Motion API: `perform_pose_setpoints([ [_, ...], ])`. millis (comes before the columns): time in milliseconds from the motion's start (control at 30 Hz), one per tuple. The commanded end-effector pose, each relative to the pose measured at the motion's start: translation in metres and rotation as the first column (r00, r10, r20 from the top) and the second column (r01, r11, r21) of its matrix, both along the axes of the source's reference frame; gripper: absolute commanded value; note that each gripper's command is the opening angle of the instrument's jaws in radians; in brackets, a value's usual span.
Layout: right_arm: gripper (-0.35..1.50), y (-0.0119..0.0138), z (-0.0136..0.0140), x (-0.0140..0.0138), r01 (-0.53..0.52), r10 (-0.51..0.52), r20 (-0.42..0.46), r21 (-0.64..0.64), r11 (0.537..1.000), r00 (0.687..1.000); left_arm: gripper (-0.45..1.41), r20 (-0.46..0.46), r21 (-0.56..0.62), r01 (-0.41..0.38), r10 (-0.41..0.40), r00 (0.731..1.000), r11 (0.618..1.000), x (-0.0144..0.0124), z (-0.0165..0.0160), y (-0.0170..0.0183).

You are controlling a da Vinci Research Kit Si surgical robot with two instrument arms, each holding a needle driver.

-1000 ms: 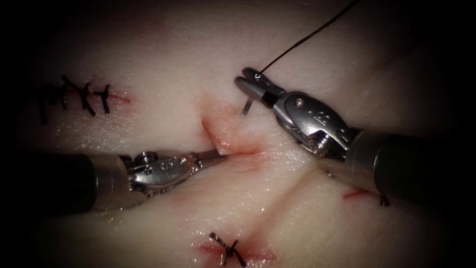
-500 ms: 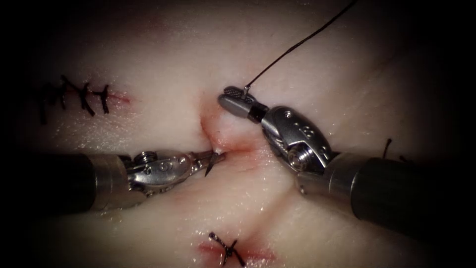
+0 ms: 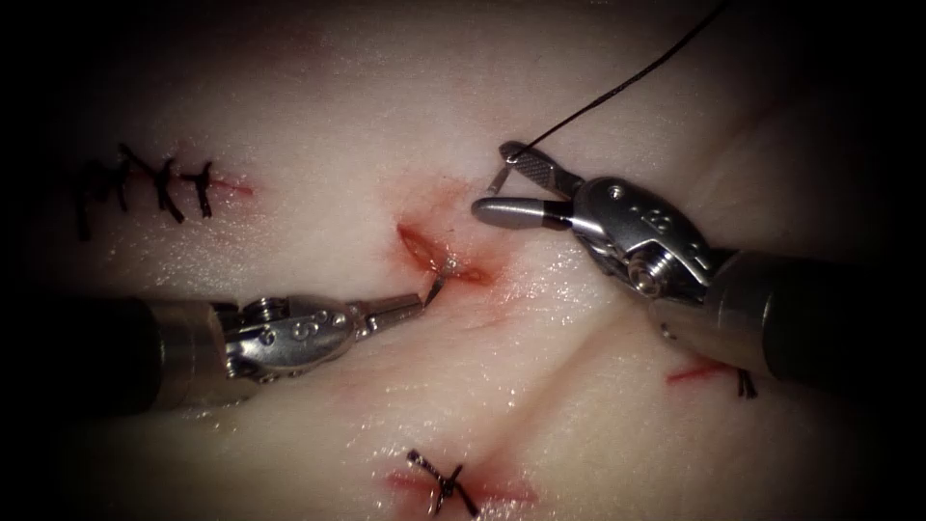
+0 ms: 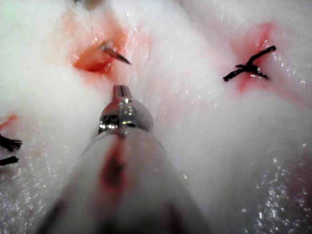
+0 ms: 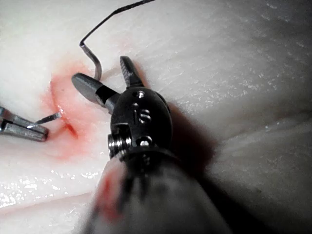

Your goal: Wound Closure

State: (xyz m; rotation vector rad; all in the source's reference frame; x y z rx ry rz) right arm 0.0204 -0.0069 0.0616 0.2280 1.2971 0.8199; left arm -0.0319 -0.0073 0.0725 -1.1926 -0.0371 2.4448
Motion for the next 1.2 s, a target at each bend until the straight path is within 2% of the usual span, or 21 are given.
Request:
perform_pose_setpoints([
  [33,1.25,0.0009,0.0005,-0.0015,-0.023,0.022,-0.007,-0.017,1.0,1.0,-0.1,0.047,-0.051,-0.043,0.045,0.998,0.998,-0.0005,0.0004,0.0005],
  [200,1.19,0.0012,0.0004,-0.0036,-0.04,0.039,-0.032,-0.028,0.999,0.999,-0.08,0.096,-0.181,-0.161,0.18,0.979,0.97,0.0002,0.0002,0.0018],
  [400,1.18,0.0009,0.0007,-0.0036,-0.04,0.039,-0.033,-0.034,0.999,0.999,0.05,0.122,-0.319,-0.242,0.293,0.948,0.916,0.0002,0.0003,0.0027],
  [500,1.18,0.0008,0.0013,-0.0036,-0.041,0.04,-0.032,-0.043,0.998,0.999,0.1,0.155,-0.389,-0.276,0.358,0.921,0.879,-0.0001,-0.0001,0.0036],
  [633,1.14,0.0002,0.0021,-0.0035,-0.042,0.04,-0.033,-0.057,0.997,0.999,0.27,0.182,-0.417,-0.279,0.38,0.907,0.865,-0.0003,-0.0003,0.0045],
  [700,1.14,-0.0001,0.0026,-0.0035,-0.045,0.042,-0.031,-0.072,0.996,0.999,0.31,0.177,-0.425,-0.275,0.377,0.909,0.863,-0.0003,-0.0003,0.005],
  [900,1.11,-0.0012,0.0042,-0.0034,-0.05,0.048,-0.043,-0.055,0.997,0.998,0.34,0.135,-0.481,-0.296,0.404,0.905,0.825,-0.0012,-0.0002,0.0055],
  [1200,1.09,-0.0017,0.0048,-0.0034,-0.054,0.052,-0.05,-0.049,0.997,0.997,0.44,0.112,-0.515,-0.318,0.43,0.896,0.796,-0.0018,-0.0005,0.0056],
])
